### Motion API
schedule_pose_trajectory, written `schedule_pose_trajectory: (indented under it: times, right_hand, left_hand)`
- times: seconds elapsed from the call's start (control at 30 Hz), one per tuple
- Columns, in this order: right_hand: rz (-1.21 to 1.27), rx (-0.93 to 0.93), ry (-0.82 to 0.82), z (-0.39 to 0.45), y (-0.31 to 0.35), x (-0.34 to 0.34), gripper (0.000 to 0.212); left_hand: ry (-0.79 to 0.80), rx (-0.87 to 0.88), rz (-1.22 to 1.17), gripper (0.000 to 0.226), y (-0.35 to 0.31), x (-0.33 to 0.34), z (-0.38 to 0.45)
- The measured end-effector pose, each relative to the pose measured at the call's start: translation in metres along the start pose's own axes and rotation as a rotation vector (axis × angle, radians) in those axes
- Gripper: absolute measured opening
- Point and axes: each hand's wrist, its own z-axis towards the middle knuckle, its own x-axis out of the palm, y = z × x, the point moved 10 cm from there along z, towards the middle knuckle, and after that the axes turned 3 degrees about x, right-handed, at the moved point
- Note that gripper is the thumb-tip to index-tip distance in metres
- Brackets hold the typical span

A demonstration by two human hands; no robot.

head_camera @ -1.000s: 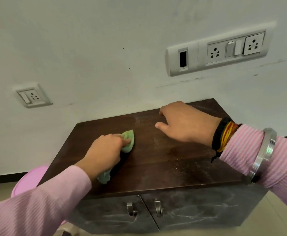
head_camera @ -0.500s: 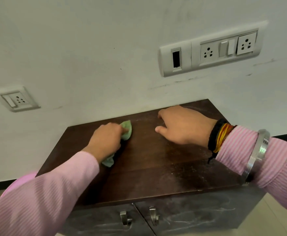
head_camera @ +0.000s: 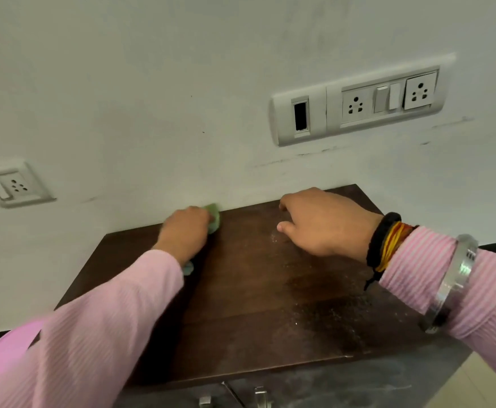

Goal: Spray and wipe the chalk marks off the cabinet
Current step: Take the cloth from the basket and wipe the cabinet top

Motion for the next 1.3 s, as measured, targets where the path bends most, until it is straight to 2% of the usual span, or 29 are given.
schedule_pose_trajectory:
  times: [0.07, 0.13, 0.33, 0.5, 0.63, 0.73, 0.8, 0.83, 0.97, 1.13, 1.23, 1.3]
  right_hand:
    - [0.013, 0.012, -0.003, 0.000, -0.005, -0.003, 0.040]
    - [0.023, 0.028, -0.007, 0.001, -0.012, -0.006, 0.039]
    - [0.043, 0.061, -0.047, 0.006, -0.022, -0.018, 0.037]
    - [0.058, 0.062, -0.064, 0.009, -0.024, -0.020, 0.037]
    - [0.077, 0.059, -0.056, 0.004, -0.031, -0.019, 0.036]
    - [0.105, 0.062, -0.075, 0.005, -0.040, -0.025, 0.036]
    - [0.121, 0.070, -0.081, 0.007, -0.042, -0.028, 0.036]
    - [0.123, 0.072, -0.083, 0.008, -0.042, -0.028, 0.036]
    - [0.122, 0.081, -0.094, 0.011, -0.043, -0.031, 0.035]
    - [0.149, 0.075, -0.129, 0.008, -0.051, -0.045, 0.035]
    - [0.153, 0.089, -0.158, 0.009, -0.063, -0.051, 0.035]
    - [0.152, 0.105, -0.156, 0.011, -0.067, -0.052, 0.035]
  left_hand:
    - [0.054, -0.086, -0.002, 0.039, 0.034, 0.007, -0.019]
    - [0.072, -0.067, 0.007, 0.042, 0.032, 0.004, -0.036]
    - [0.003, 0.227, -0.070, 0.051, -0.090, -0.020, -0.002]
    - [-0.009, 0.138, -0.061, 0.051, -0.074, -0.018, 0.028]
    - [0.054, 0.058, 0.018, 0.041, -0.041, -0.003, -0.013]
    - [0.032, 0.266, 0.005, 0.053, -0.080, -0.010, -0.055]
    - [-0.025, 0.404, -0.020, 0.058, -0.115, -0.023, -0.052]
    - [-0.039, 0.406, -0.013, 0.055, -0.126, -0.025, -0.042]
    - [-0.035, 0.201, -0.079, 0.033, -0.120, -0.034, 0.016]
    - [0.051, 0.112, 0.025, 0.041, -0.073, -0.021, -0.007]
    - [0.029, 0.283, -0.014, 0.060, -0.103, -0.027, -0.038]
    - [-0.045, 0.450, -0.026, 0.061, -0.149, -0.036, -0.041]
